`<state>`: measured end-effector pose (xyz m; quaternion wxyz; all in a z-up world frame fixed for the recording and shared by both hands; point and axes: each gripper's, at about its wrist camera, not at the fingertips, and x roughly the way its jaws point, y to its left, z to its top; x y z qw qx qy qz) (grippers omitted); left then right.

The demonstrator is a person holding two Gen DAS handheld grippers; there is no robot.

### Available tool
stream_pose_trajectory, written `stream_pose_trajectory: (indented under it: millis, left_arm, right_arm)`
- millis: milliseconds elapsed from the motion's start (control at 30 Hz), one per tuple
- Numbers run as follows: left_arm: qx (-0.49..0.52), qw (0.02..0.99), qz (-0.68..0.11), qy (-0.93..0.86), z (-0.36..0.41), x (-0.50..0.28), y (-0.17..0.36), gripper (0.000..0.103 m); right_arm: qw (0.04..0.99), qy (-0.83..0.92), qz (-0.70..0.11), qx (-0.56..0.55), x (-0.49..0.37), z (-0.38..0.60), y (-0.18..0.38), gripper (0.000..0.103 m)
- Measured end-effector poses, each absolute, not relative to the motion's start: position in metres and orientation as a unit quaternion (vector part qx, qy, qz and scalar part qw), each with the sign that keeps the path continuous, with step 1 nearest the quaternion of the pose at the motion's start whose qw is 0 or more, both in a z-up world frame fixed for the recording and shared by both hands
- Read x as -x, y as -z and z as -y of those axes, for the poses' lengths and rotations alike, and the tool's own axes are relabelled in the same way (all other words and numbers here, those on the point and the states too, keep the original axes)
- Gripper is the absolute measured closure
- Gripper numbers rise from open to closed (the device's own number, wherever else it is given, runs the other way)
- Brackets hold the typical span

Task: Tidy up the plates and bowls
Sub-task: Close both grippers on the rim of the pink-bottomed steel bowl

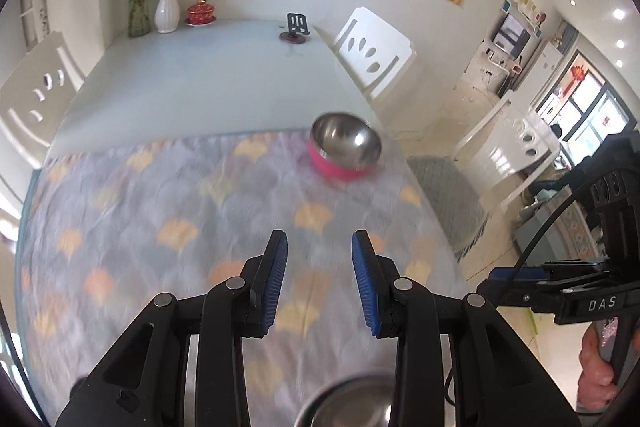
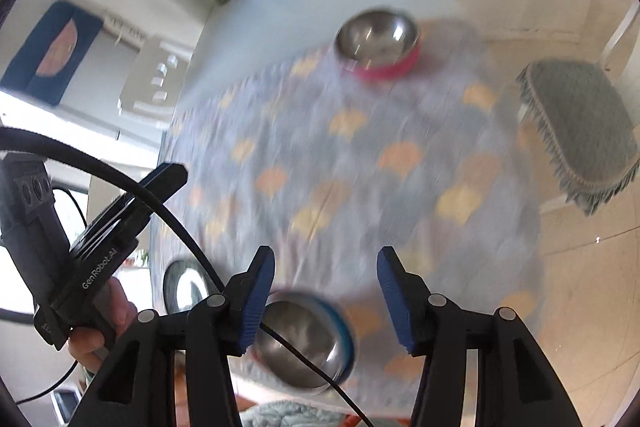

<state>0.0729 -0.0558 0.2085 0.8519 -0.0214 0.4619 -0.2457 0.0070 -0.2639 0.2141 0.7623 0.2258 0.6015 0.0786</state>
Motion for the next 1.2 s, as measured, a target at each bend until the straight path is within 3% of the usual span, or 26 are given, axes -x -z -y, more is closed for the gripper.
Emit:
stream_pose_trajectory:
  millis: [67, 100, 133, 167, 267, 367, 433, 633, 800, 967, 1200]
  left_arm:
    - [0.03, 0.849, -0.466, 0.248, 0.064, -0.091, -0.206, 0.065]
    - [0.034, 0.846, -0.47, 0.251, 0.069, -0.102, -0.204, 0.05]
    - [0.039, 0.843, -0.473, 0.255, 0.073, -0.112, -0.201, 0.025]
    - [0.046, 0.842, -0.472, 0.258, 0.077, -0.121, -0.197, 0.019]
    - [0.052, 0.838, -0.47, 0.271, 0.093, -0.146, -0.184, 0.018]
    - [0.065, 0.828, -0.493, 0.26, 0.108, -0.176, -0.161, 0.023]
    - [0.088, 0.817, -0.505, 0.264, 0.114, -0.194, -0.146, 0.04]
    - [0.122, 0.791, -0.545, 0.249, 0.133, -0.237, -0.099, 0.059]
    - [0.125, 0.776, -0.57, 0.239, 0.146, -0.26, -0.066, 0.068]
    - [0.124, 0.771, -0.577, 0.241, 0.154, -0.267, -0.051, 0.068]
    - [0.115, 0.767, -0.587, 0.231, 0.162, -0.271, -0.037, 0.089]
  right_arm:
    - [0.767, -0.068, -0.594, -0.233, -0.027, 0.28, -0.215, 0.051]
    - [0.769, -0.064, -0.59, -0.239, -0.036, 0.288, -0.215, 0.051]
    - [0.77, -0.06, -0.587, -0.245, -0.046, 0.295, -0.213, 0.051]
    - [0.77, -0.053, -0.584, -0.251, -0.057, 0.301, -0.209, 0.051]
    - [0.771, -0.035, -0.581, -0.257, -0.088, 0.318, -0.192, 0.051]
    - [0.778, -0.02, -0.574, -0.256, -0.115, 0.331, -0.174, 0.051]
    - [0.787, -0.01, -0.565, -0.248, -0.131, 0.337, -0.164, 0.051]
    - [0.799, 0.001, -0.562, -0.215, -0.177, 0.341, -0.126, 0.051]
    - [0.785, -0.009, -0.574, -0.234, -0.205, 0.345, -0.092, 0.051]
    - [0.781, -0.016, -0.579, -0.232, -0.221, 0.345, -0.076, 0.051]
    - [0.776, -0.023, -0.587, -0.229, -0.231, 0.341, -0.056, 0.054]
